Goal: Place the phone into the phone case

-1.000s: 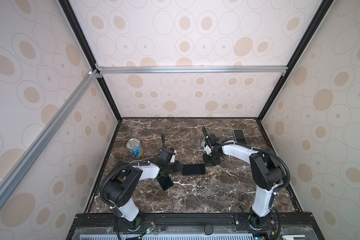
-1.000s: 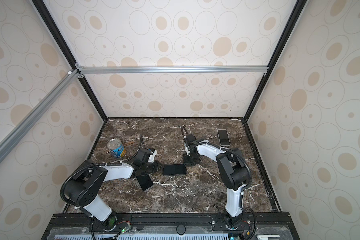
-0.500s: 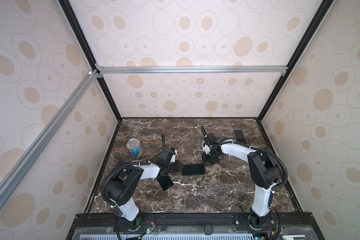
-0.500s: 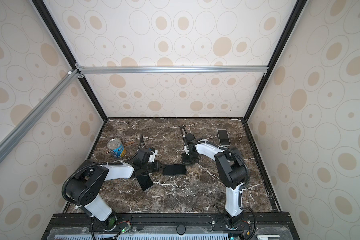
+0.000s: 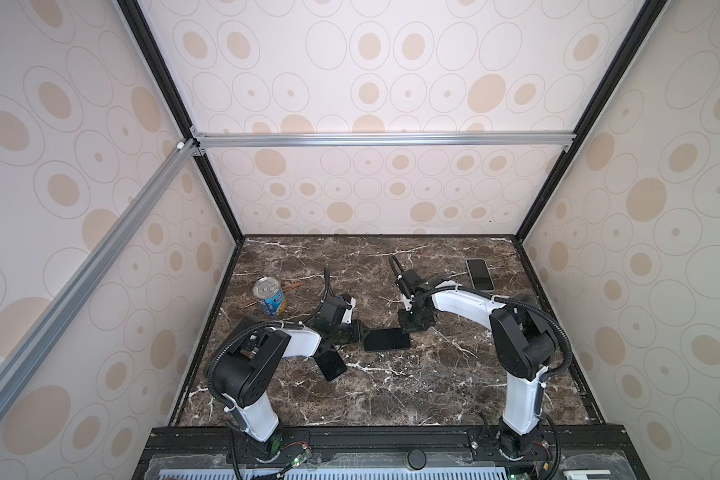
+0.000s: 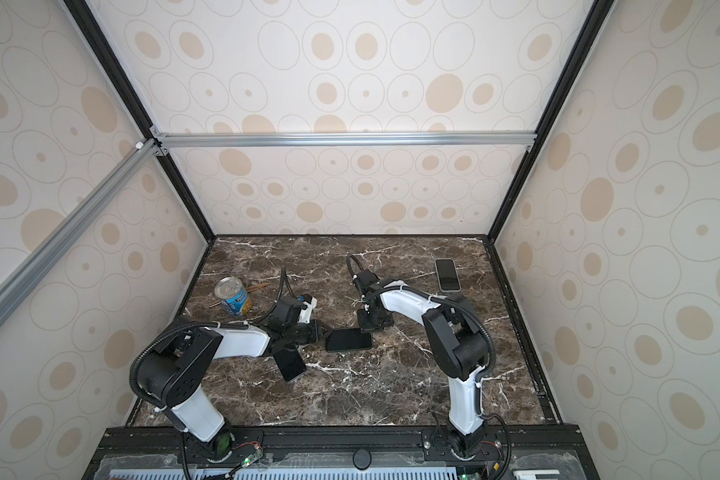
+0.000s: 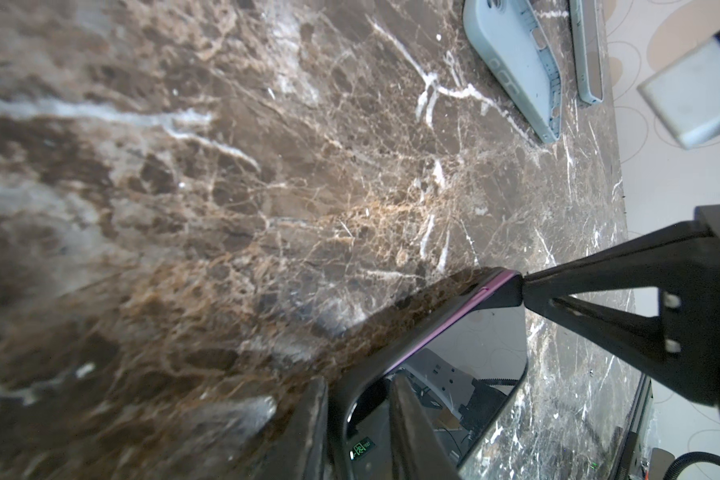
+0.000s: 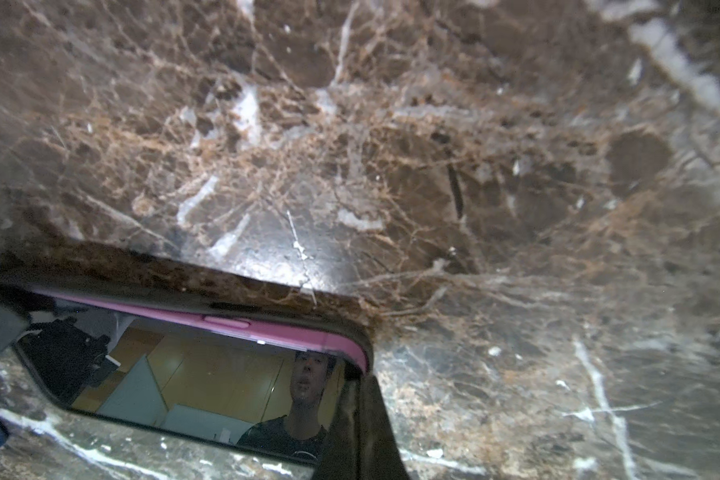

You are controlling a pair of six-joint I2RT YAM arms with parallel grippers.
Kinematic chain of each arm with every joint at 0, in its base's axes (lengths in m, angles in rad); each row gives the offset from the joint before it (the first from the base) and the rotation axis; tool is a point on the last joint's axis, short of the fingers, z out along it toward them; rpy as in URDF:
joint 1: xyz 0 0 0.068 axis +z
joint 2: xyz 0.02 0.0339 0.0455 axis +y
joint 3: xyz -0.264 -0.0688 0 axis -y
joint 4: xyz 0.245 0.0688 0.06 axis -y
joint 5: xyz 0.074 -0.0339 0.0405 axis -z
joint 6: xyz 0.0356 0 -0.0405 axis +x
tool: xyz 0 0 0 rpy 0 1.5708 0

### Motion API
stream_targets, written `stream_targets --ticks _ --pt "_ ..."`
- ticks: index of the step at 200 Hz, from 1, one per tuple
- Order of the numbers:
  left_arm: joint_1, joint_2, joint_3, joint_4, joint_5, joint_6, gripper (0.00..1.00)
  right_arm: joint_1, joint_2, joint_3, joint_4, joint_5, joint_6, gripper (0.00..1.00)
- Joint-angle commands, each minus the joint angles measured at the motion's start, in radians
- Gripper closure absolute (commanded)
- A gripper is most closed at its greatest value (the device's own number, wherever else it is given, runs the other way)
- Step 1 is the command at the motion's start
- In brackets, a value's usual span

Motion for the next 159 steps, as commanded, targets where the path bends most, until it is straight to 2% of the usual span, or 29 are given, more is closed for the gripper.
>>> stream_targets --ticks 1,131,159 --pt "0.004 0.041 -0.021 -0.087 -0.024 0.008 0.73 0.038 0.249 -0.121 -0.013 0.019 0.014 0.96" --pt "0.015 0.02 -0.027 -0.087 -0.027 0.01 0.74 0.053 0.329 -0.108 0.024 0.031 0.021 0.96" --pt "0.021 -0.003 -0.019 -0.098 -0.035 0.011 0.74 0.056 0.293 -0.096 0.0 0.027 0.019 0.96"
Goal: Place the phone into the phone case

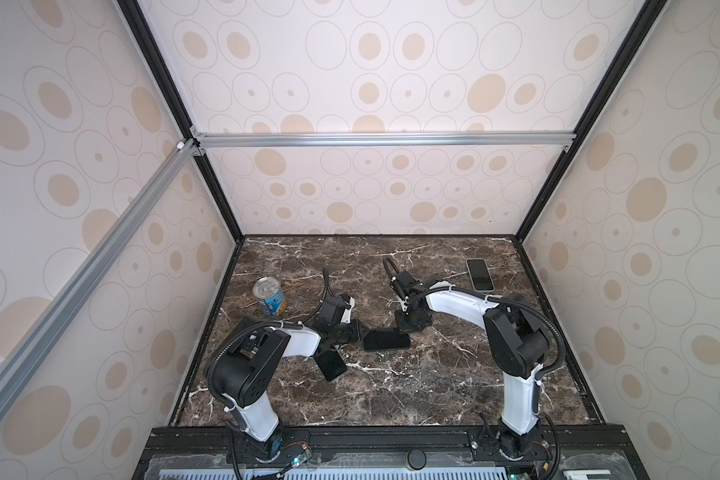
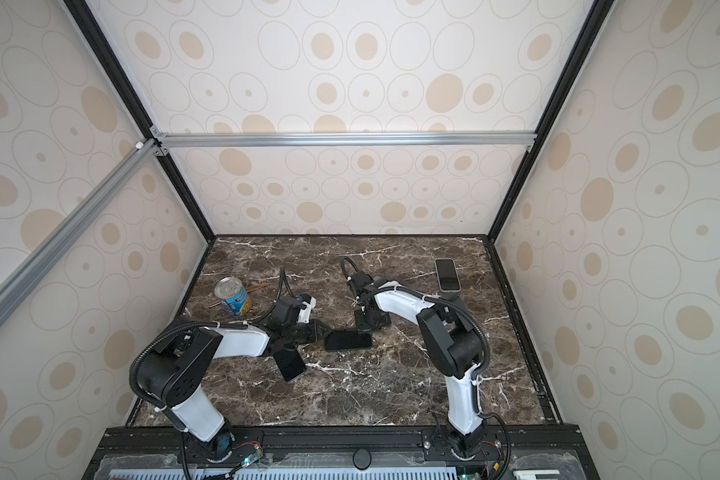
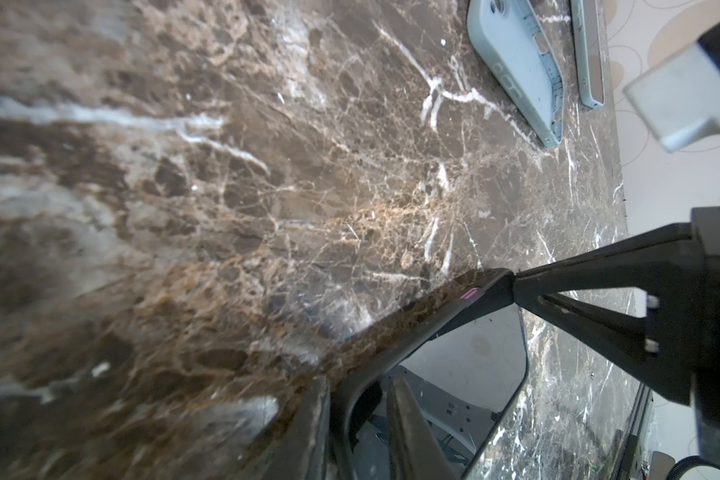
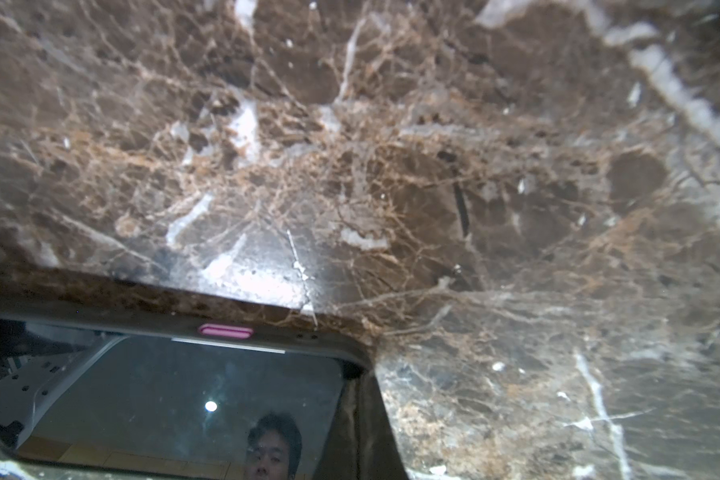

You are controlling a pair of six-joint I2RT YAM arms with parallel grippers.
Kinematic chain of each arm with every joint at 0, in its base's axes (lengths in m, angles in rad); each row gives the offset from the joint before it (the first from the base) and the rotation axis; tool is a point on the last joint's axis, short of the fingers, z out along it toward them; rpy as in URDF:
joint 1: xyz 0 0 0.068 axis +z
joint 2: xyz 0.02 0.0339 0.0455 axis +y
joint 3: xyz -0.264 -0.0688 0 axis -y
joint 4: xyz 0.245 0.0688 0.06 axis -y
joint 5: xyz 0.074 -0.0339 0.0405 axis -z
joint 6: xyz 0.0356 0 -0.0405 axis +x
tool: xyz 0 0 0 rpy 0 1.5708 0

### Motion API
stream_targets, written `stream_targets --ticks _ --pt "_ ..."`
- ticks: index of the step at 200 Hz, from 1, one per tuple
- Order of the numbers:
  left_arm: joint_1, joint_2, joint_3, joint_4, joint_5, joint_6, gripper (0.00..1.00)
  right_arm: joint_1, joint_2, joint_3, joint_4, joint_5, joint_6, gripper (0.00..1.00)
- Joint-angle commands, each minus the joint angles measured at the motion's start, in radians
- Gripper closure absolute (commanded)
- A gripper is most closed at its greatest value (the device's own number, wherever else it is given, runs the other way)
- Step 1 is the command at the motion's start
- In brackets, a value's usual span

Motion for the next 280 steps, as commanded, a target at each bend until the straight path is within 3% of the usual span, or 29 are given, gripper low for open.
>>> stream_targets --ticks 1,48,110,155,178,192,223,251,280 --pt "0.008 -0.004 -0.015 -0.1 -0.035 0.01 0.74 0.029 0.253 -0.125 0.005 -0.029 0.003 0.96" --pt "0.08 -0.138 0.08 -0.217 -0.079 0.069 0.74 0.031 0.058 -0.022 -0.064 -0.037 -0.059 0.93" --pt "0.123 -0.46 0.197 -0.438 -0.294 0.397 0.66 0.034 -0.136 0.204 -0.036 -0.062 -0.267 0.84" --pt "0.124 -0.759 0.034 -0.367 -0.376 0.554 0.59 0.034 -0.249 0.197 0.067 -0.085 -0.432 0.78" --pt "0.125 -0.912 -0.104 -0.275 -0.347 0.59 0.47 0.033 -0.297 0.134 0.154 -0.147 -0.56 0.64" --pt "0.124 -0.983 -0.17 -0.238 -0.333 0.609 0.43 0.034 -0.305 0.126 0.16 -0.175 -0.627 0.6" --pt "0.124 -1.068 -0.203 -0.259 -0.298 0.685 0.4 0.033 -0.312 0.095 0.158 -0.231 -0.775 0.49" --pt "0.124 -1.112 -0.219 -0.312 -0.28 0.723 0.38 0.034 -0.307 0.042 0.125 -0.353 -0.976 0.43" --pt "0.124 -1.149 -0.261 -0.335 -0.271 0.722 0.36 0.034 -0.31 -0.013 0.145 -0.391 -1.07 0.36"
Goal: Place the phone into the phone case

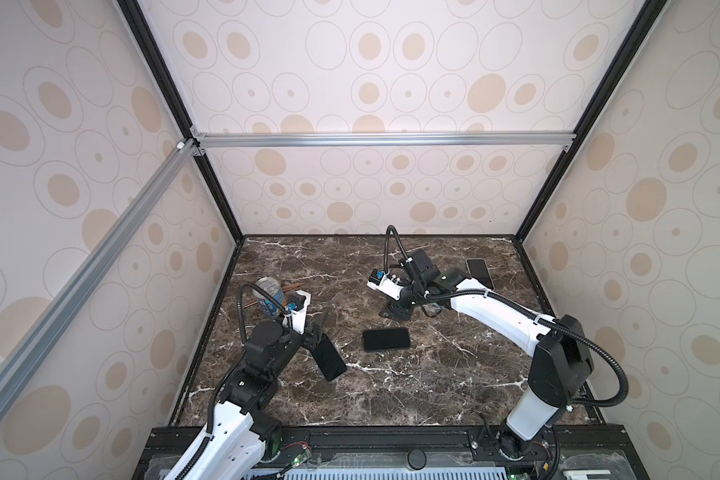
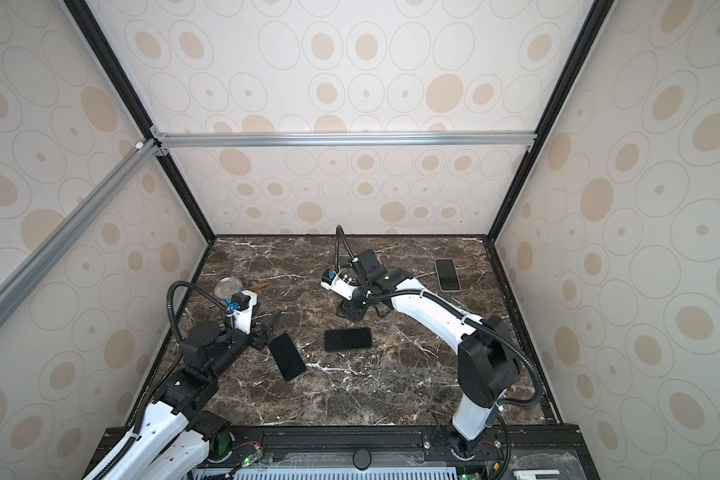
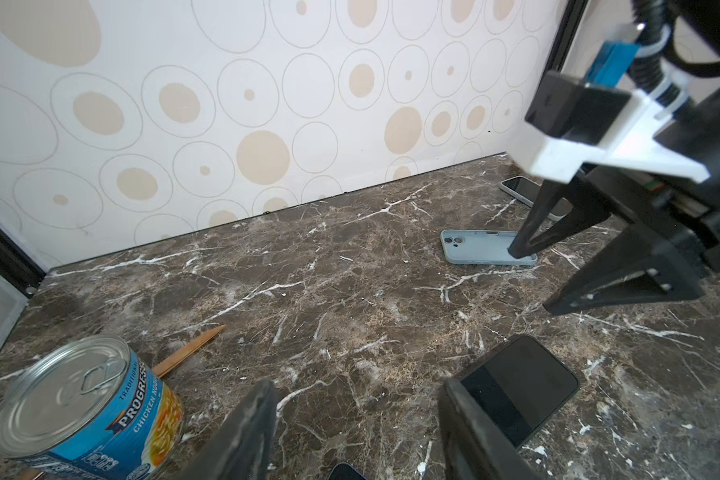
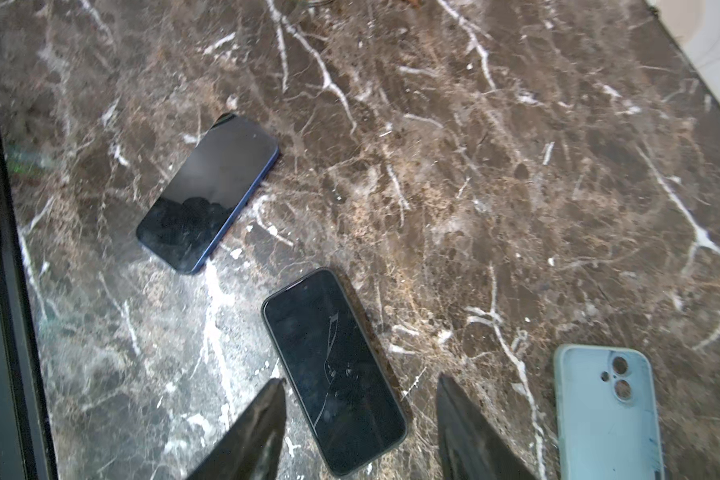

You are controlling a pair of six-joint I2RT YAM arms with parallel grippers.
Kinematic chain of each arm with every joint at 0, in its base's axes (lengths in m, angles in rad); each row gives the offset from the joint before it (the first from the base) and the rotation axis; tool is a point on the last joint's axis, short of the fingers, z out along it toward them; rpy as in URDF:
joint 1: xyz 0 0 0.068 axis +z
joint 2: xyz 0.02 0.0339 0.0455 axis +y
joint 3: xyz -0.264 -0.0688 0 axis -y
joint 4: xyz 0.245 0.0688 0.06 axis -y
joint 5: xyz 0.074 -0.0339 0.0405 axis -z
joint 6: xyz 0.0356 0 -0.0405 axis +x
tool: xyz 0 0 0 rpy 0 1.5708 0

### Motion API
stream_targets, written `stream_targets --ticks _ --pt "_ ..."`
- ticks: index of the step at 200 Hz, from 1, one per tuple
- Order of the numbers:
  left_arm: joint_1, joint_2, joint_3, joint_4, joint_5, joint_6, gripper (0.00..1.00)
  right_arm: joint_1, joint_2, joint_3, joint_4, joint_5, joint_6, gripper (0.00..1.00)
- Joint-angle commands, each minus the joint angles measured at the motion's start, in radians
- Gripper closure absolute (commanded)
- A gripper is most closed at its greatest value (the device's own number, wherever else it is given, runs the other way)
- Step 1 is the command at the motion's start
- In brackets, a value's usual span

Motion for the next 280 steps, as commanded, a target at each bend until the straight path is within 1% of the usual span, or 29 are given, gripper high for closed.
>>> stream_targets --ticks 1,12,17,25,29,32,35,37,38,40,90,122,175,234,280 --pt "0.003 -0.029 -0.032 -0.033 0.023 0.049 0.36 0.004 -0.006 -0.041 -0.001 -0.082 -0.176 0.36" --pt "0.003 -0.041 -0.048 -0.032 0.003 0.047 0.35 0.005 -0.007 -0.064 0.017 -0.089 -0.203 0.34" --pt "0.003 -0.043 -0.053 -0.029 -0.01 0.045 0.35 0.005 -0.007 -0.075 0.027 -0.086 -0.209 0.31" --pt "0.004 -0.046 -0.062 -0.023 -0.03 0.045 0.34 0.005 -0.006 -0.095 0.047 -0.086 -0.225 0.3" --pt "0.003 -0.047 -0.064 -0.021 -0.039 0.046 0.33 0.005 -0.004 -0.103 0.051 -0.084 -0.233 0.26" --pt "0.003 -0.048 -0.065 -0.02 -0.047 0.047 0.33 0.005 -0.003 -0.107 0.054 -0.085 -0.238 0.2" --pt "0.003 -0.045 -0.066 -0.019 -0.053 0.047 0.32 0.006 0.0 -0.11 0.052 -0.083 -0.246 0.18" --pt "0.003 -0.046 -0.066 -0.019 -0.058 0.049 0.32 0.007 0.002 -0.112 0.05 -0.081 -0.249 0.06" --pt "0.003 -0.046 -0.066 -0.019 -0.06 0.049 0.32 0.007 0.004 -0.113 0.05 -0.081 -0.251 0.02" --pt "0.004 -0.044 -0.066 -0.018 -0.066 0.05 0.32 0.008 0.005 -0.113 0.049 -0.078 -0.254 0.0" --pt "0.003 -0.041 -0.072 -0.021 -0.128 0.06 0.31 0.033 0.092 -0.087 -0.016 0.018 -0.306 0.01" --pt "0.004 -0.044 -0.08 -0.012 -0.17 0.062 0.25 0.044 0.128 -0.092 -0.008 0.035 -0.341 0.01" --pt "0.003 -0.019 -0.078 -0.009 -0.184 0.061 0.24 0.053 0.202 -0.068 -0.011 0.042 -0.38 0.01" --pt "0.003 -0.019 -0.08 -0.008 -0.189 0.063 0.24 0.052 0.295 -0.004 -0.083 0.082 -0.417 0.01" --pt "0.004 -0.013 -0.083 -0.004 -0.184 0.063 0.24 0.053 0.337 0.026 -0.152 0.107 -0.437 0.01"
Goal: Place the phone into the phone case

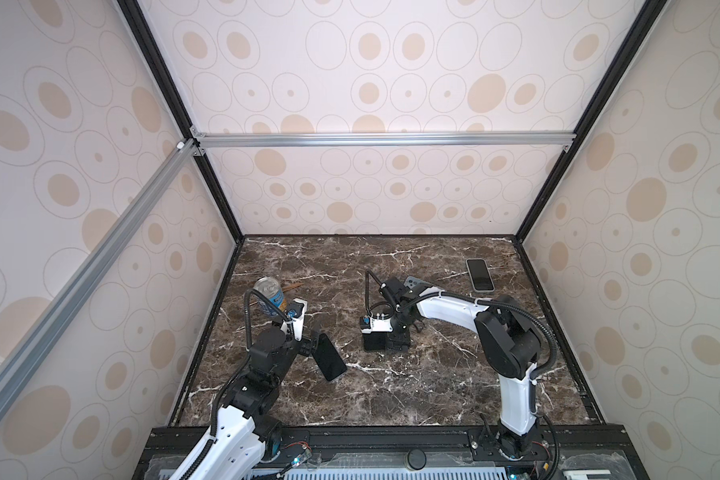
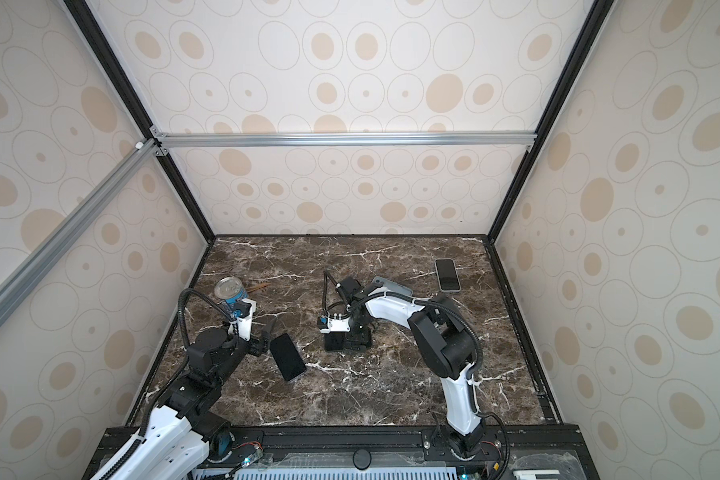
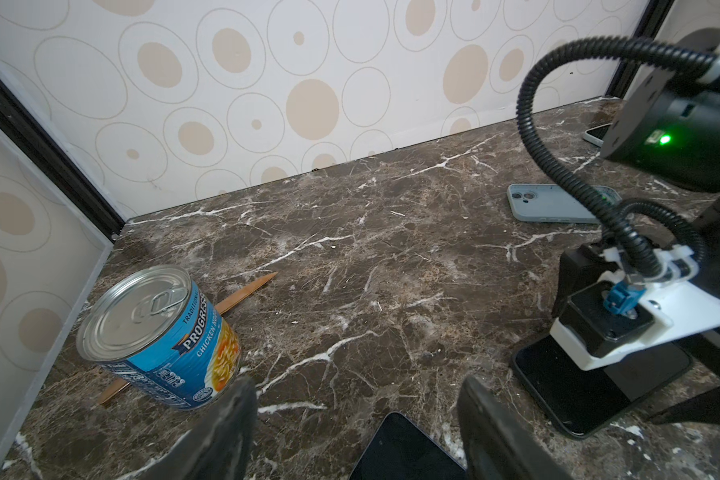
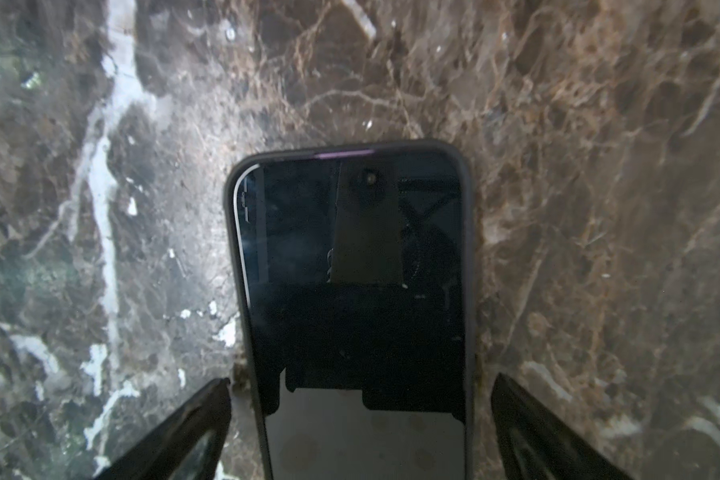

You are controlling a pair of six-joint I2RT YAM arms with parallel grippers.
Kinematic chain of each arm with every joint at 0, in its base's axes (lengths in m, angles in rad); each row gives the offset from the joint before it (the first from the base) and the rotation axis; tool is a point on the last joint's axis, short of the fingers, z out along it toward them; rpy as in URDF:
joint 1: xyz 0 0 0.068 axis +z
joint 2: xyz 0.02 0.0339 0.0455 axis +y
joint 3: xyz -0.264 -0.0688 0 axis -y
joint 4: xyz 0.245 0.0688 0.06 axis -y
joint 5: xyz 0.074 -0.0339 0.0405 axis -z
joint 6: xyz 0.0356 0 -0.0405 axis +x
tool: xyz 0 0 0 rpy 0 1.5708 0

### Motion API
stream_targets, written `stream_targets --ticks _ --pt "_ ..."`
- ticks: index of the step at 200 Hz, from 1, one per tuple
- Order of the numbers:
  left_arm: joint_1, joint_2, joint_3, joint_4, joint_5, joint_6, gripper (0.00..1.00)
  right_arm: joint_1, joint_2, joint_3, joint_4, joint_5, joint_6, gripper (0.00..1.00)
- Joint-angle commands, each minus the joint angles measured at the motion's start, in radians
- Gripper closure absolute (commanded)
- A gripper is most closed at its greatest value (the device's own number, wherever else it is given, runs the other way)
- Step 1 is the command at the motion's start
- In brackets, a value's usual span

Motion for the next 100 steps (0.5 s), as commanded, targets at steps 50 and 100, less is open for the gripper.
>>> stream_targets --ticks 50,100 --pt "0.003 0.011 0.002 0.018 -0.018 0.03 0.24 0.008 0.082 0.057 -0.066 0.155 -0.009 0.06" --pt "0.004 -0.014 0.002 0.027 -0.071 0.034 0.23 0.008 0.177 0.251 -0.093 0.261 0.21 0.12"
